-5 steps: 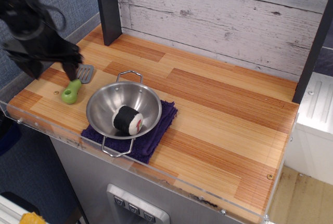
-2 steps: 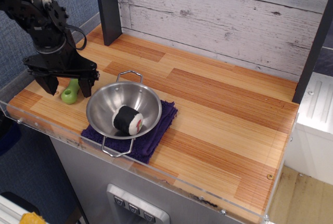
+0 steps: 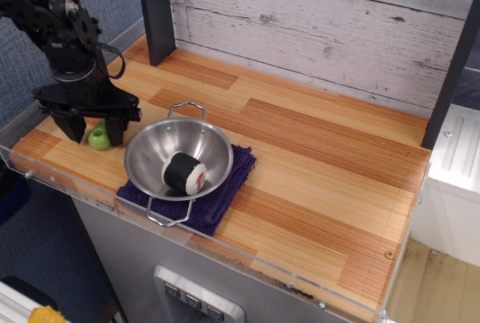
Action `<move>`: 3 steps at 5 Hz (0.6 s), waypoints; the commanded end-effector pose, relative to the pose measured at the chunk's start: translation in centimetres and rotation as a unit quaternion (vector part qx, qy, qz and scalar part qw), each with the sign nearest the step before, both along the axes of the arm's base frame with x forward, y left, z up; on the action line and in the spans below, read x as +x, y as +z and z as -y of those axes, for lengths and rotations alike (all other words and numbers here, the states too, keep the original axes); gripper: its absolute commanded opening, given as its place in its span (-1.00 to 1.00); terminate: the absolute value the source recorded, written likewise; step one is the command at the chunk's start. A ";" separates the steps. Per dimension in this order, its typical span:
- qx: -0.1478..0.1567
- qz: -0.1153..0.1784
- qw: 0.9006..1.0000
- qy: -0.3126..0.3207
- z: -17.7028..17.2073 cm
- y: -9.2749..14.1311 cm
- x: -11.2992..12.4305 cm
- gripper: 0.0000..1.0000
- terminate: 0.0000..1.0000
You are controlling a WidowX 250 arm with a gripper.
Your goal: Hold the green spatula from left side of the table and place it in right side of the table.
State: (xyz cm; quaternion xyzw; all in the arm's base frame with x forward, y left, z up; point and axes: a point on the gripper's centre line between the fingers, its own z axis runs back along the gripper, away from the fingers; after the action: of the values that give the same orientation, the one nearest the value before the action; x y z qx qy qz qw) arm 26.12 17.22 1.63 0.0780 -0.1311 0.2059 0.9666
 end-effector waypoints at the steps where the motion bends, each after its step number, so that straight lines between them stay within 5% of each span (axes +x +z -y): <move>1: 0.002 0.011 1.000 0.009 -0.6 0.8 0.0 -1.00 -1.00; 3: -0.023 0.061 0.998 0.024 -1.6 4.5 0.9 -1.00 -1.00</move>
State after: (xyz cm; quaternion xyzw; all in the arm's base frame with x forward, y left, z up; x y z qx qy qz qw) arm 26.97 18.15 4.50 0.0352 -0.1570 0.2333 0.9590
